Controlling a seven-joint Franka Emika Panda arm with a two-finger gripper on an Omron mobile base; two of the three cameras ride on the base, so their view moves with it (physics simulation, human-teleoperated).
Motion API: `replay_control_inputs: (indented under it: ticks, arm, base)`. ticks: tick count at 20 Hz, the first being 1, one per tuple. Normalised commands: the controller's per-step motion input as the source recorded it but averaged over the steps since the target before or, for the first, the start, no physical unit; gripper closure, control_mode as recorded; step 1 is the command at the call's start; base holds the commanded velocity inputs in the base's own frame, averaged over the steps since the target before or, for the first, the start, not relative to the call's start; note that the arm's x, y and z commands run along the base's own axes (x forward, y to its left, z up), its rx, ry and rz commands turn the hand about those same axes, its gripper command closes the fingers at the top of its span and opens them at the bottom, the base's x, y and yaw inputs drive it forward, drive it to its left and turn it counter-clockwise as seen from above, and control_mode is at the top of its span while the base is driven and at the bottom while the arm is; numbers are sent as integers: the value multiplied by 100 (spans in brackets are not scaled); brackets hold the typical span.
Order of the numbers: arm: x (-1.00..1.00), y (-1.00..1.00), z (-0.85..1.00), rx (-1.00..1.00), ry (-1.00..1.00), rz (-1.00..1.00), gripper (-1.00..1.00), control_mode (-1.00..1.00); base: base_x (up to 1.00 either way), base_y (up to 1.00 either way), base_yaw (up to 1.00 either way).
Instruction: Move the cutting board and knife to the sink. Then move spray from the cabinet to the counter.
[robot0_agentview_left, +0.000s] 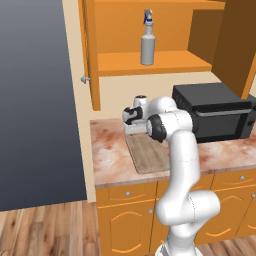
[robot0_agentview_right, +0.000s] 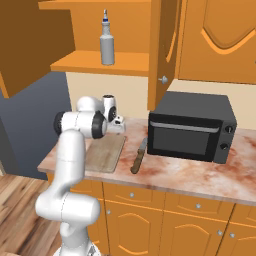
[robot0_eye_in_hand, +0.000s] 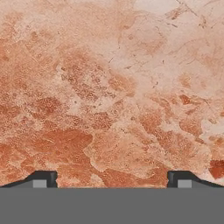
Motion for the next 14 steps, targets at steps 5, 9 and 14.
replay_control_inputs:
  ticks: [5, 9, 14]
  arm:
    - [-71, 0, -40, 0, 0, 0, -100, -100]
    - [-70, 0, -41, 0, 0, 0, -100, -100]
    - [-70, 0, -42, 0, 0, 0, -100, -100]
  base:
    - [0, 0, 0]
    - [0, 0, 0]
    - [0, 0, 0]
